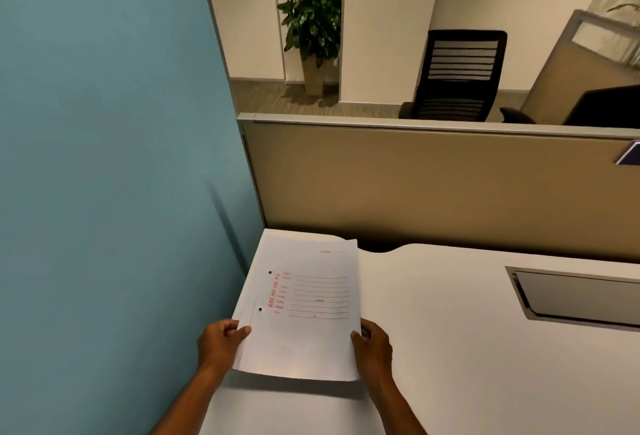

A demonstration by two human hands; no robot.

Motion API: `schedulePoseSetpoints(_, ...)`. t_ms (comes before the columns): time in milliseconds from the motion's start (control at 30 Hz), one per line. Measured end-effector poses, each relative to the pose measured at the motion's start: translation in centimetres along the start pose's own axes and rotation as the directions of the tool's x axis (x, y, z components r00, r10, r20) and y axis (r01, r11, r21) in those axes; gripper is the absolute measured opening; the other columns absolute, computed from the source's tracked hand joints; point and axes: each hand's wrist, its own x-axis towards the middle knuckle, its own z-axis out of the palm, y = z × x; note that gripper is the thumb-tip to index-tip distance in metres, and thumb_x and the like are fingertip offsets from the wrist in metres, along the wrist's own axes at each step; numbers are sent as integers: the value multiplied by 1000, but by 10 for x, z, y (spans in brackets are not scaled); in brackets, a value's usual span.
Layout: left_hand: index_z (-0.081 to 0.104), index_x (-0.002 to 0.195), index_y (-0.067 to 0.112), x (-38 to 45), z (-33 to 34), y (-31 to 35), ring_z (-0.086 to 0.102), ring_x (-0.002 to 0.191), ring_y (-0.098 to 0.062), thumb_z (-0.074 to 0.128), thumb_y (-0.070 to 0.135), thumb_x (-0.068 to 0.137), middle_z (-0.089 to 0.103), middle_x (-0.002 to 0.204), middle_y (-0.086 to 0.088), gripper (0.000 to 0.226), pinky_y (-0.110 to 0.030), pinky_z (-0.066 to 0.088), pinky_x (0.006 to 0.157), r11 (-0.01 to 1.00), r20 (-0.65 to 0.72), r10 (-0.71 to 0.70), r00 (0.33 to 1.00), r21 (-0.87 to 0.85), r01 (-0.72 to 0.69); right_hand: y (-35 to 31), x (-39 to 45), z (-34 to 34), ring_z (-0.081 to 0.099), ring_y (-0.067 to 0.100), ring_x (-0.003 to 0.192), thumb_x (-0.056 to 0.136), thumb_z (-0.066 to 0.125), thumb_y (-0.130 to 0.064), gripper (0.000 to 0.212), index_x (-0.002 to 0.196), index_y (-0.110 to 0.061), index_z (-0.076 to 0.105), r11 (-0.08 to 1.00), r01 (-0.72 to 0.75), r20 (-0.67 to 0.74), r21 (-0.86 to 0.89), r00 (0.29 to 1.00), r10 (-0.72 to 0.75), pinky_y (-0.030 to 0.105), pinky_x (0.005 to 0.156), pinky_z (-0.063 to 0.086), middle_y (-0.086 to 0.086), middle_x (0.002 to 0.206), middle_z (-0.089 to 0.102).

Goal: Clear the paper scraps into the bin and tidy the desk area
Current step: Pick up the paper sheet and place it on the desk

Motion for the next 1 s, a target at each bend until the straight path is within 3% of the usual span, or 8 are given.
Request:
schedulePoseSetpoints(167,70,82,1,36,18,-11,61,76,-30,80,10,79,68,79,-13,14,-32,45,74,997,-49,-57,997,43,59,2,35,18,65,23,100,90,58,-5,28,117,-8,66,1000,-7,44,-22,999,8,37,92,55,8,114,70)
schedulePoseSetpoints(333,73,89,-6,60,29,-18,61,76,-29,82,9,76,66,74,-12,22,-32,43,75,993,-117,-65,991,88,76,4,50,29,65,21,99,90,60,-5,31,120,-7,66,999,26,57,-43,998,-24,28,87,54,7,115,70)
schedulePoseSetpoints(500,72,89,-6,69,37,-17,62,75,-29,83,9,76,66,75,-11,23,-31,42,75,995,-180,-49,982,77,63,2,57,35,66,23,96,89,61,-5,31,119,-10,68,993,78,42,-83,996,-75,33,88,55,8,109,71)
schedulePoseSetpoints(733,71,90,-6,69,39,-12,61,74,-30,80,9,79,67,76,-14,21,-32,45,77,993,-233,-29,972,101,54,3,58,43,65,20,90,88,63,-5,29,116,-10,69,991,92,0,-94,996,-93,25,81,54,7,106,70)
schedulePoseSetpoints(867,70,95,-8,67,33,-10,63,81,-35,79,6,79,69,84,-22,23,-43,51,88,993,-257,-43,966,93,69,5,55,44,58,12,79,89,64,-10,19,107,-14,70,980,118,21,-159,993,-116,8,68,42,4,97,67)
schedulePoseSetpoints(933,68,102,-9,65,30,-10,64,87,-38,78,5,79,69,90,-25,28,-45,50,92,994,-264,-56,963,76,78,6,54,42,51,11,72,90,64,-13,4,92,-16,63,974,108,9,-197,994,-108,5,59,36,6,91,63)
schedulePoseSetpoints(1000,67,107,-10,58,25,-8,64,93,-42,77,5,80,69,94,-27,32,-45,49,93,995,-263,-59,963,62,78,9,48,37,49,12,72,90,64,-13,11,91,-18,54,974,92,-20,-206,995,-98,6,59,36,8,91,59)
